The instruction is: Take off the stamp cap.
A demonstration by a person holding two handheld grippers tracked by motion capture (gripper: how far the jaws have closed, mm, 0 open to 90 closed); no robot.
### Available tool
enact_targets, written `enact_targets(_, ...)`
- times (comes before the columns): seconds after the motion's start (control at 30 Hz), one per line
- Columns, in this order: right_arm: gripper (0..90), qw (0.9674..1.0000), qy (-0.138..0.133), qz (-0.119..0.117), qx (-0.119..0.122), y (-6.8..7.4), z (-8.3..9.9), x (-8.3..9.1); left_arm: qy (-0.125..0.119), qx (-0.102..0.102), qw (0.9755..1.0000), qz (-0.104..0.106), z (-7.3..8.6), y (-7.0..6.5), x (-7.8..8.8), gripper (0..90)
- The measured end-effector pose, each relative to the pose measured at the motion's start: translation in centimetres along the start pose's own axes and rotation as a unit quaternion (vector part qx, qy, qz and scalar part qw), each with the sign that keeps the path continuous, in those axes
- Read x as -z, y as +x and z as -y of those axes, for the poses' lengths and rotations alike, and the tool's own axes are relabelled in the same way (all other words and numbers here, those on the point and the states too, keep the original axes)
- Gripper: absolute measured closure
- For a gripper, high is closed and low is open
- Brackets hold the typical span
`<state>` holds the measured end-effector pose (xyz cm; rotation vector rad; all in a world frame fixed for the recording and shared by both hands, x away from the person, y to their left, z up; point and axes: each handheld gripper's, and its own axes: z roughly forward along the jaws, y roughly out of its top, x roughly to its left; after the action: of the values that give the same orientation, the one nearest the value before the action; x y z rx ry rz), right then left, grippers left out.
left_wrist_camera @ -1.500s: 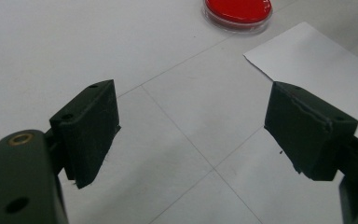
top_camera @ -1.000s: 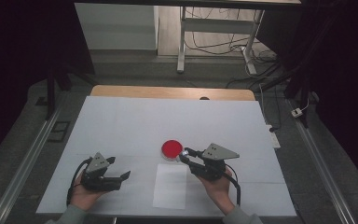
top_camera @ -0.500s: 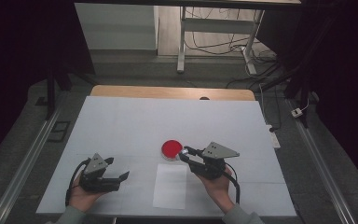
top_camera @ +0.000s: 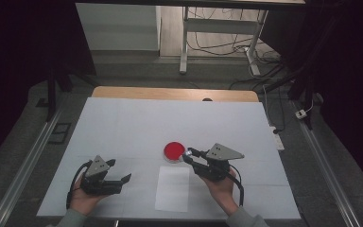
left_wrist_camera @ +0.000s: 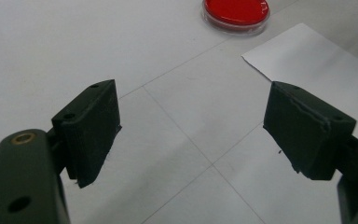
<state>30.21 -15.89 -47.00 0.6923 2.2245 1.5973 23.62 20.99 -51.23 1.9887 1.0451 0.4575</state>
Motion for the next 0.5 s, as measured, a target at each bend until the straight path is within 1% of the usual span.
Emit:
enact_targets(0.1,64.3,1.0000,-0.002,0.000,0.000,0.1,0.0,0.0,-0.003,-0.009,1.0000,-0.002,-0.3,-0.3,0.1,19.0)
enact_targets(0.2,64.3,1.0000,-0.003,0.000,0.001,0.1,-0.1,0.0,-0.007,-0.018,0.9998,0.005,-0.7,-0.5,0.3,21.7)
enact_targets(0.33,64.3,1.0000,-0.004,0.002,0.001,-0.1,-0.1,0.1,-0.011,-0.025,0.9996,0.004,-1.4,-0.7,0.3,22.1)
enact_targets(0.5,64.4,1.0000,-0.005,0.002,0.000,-0.1,-0.2,0.1,-0.014,-0.033,0.9993,0.005,-2.3,-1.1,-0.1,22.9)
